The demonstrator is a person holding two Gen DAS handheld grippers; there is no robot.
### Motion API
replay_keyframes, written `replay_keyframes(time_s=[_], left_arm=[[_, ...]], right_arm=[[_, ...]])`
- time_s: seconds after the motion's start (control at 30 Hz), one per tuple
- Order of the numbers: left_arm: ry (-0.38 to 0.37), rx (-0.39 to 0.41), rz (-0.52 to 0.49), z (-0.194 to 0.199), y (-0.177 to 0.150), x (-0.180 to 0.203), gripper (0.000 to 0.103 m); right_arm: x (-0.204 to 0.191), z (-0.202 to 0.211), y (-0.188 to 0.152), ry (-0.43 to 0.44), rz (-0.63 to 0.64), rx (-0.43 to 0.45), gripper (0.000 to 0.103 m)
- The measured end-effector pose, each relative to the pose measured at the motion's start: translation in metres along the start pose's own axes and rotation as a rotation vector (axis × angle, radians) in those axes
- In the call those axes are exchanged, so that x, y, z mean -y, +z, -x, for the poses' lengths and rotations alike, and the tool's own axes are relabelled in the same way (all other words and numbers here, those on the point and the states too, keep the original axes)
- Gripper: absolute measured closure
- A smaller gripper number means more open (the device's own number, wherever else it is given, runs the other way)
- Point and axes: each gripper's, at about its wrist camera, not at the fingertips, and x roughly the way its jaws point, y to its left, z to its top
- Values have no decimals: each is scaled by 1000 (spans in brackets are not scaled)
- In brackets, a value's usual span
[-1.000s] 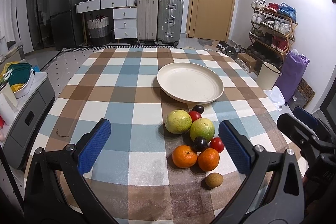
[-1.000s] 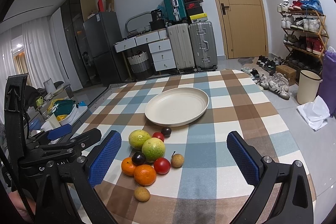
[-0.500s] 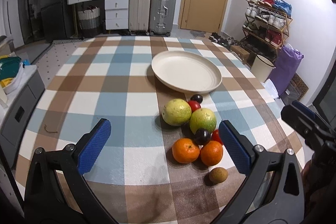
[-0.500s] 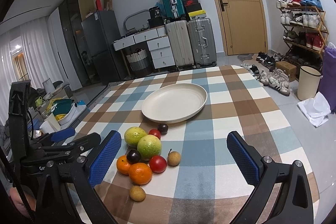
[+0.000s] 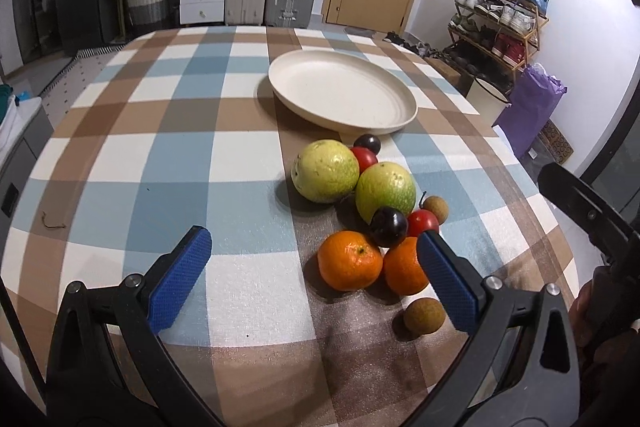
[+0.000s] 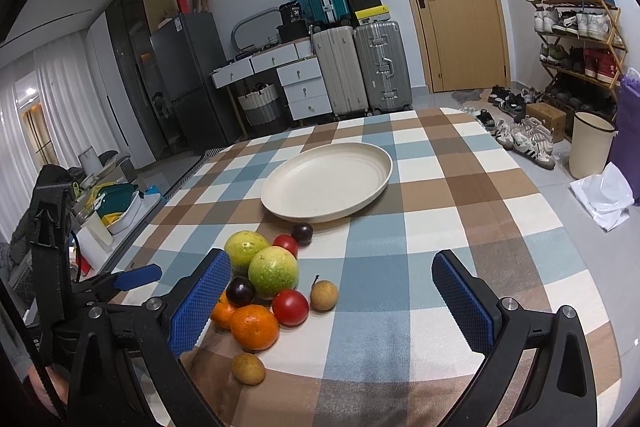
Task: Organize fruits
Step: 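Lower the left gripper onto an orange while the right gripper reaches for another orange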
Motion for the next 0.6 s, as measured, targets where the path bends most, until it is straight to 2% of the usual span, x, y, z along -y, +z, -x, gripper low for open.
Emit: replay_keyframes(time_s=[0.2,0.33,0.5,0.6], left_arm=[[-67,-45,43,-13,-4,-8,7],[-115,-69,60,-22,-6,-11,19],[-166,-93,61,-32,-7,-10,26],[-204,-93,63,-33,-7,-10,38]], right_arm=[[5,-9,0,0,-10,-17,0],[8,-14,-2,2,-18,-27,0],[12,-20,-3,1,-25,-36,1],[12,-20,-4,1,-26,-42,0]])
